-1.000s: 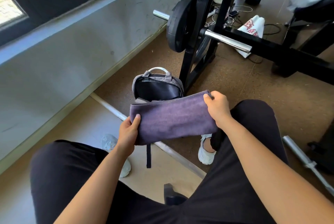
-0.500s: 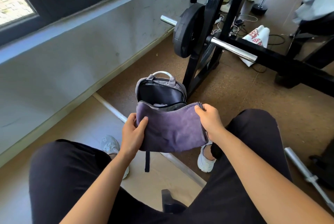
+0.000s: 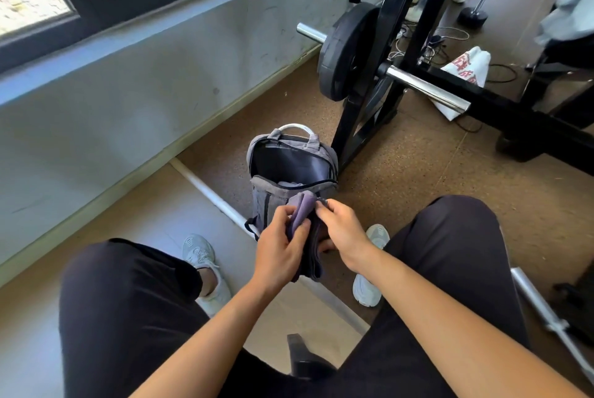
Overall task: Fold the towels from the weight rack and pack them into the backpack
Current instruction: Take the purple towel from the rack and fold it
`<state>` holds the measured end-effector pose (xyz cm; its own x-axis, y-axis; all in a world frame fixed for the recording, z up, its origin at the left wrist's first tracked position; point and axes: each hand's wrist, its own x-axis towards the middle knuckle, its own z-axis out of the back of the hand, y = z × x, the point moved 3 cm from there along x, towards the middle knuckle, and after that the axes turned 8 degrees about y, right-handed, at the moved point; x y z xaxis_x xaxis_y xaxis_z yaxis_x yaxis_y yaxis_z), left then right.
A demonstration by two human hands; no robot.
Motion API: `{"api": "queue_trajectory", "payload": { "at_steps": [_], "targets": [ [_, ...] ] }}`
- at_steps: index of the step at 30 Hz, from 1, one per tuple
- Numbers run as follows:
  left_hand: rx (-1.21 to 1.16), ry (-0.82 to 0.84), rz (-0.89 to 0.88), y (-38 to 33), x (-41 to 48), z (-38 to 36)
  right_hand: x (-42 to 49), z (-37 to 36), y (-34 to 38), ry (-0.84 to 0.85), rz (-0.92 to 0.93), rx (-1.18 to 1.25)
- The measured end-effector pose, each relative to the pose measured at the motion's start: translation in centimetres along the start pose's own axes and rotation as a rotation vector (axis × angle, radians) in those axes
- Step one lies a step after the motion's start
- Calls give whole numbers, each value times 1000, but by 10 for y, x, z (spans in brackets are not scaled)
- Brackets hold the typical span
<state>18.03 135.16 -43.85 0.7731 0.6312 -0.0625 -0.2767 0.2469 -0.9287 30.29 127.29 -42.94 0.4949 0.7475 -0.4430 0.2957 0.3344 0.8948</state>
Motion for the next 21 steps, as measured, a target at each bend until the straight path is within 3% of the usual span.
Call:
{"api": "queue_trajectory", "payload": {
  "at_steps": [5, 7, 10, 13, 17, 18, 21],
  "targets": [
    [-22, 138, -37, -3, 0, 5, 0, 2, 1, 135, 9, 52],
    [-47, 202, -77, -4, 2, 7, 3, 4, -1, 113, 39, -2],
    [-310, 264, 50, -4, 6, 11, 4, 6, 0, 92, 80, 8],
    [-547, 149, 207, -6, 12, 21, 5, 10, 6, 120, 91, 73],
    [-462, -176, 242, 11, 20, 42, 0, 16, 19, 164, 1, 286],
    [-462, -153, 261, 15, 21, 43, -4, 18, 22, 169, -27, 330],
    [-551, 187, 297, 19, 23, 35, -6, 22, 23, 184, -142, 429]
  ]
}}
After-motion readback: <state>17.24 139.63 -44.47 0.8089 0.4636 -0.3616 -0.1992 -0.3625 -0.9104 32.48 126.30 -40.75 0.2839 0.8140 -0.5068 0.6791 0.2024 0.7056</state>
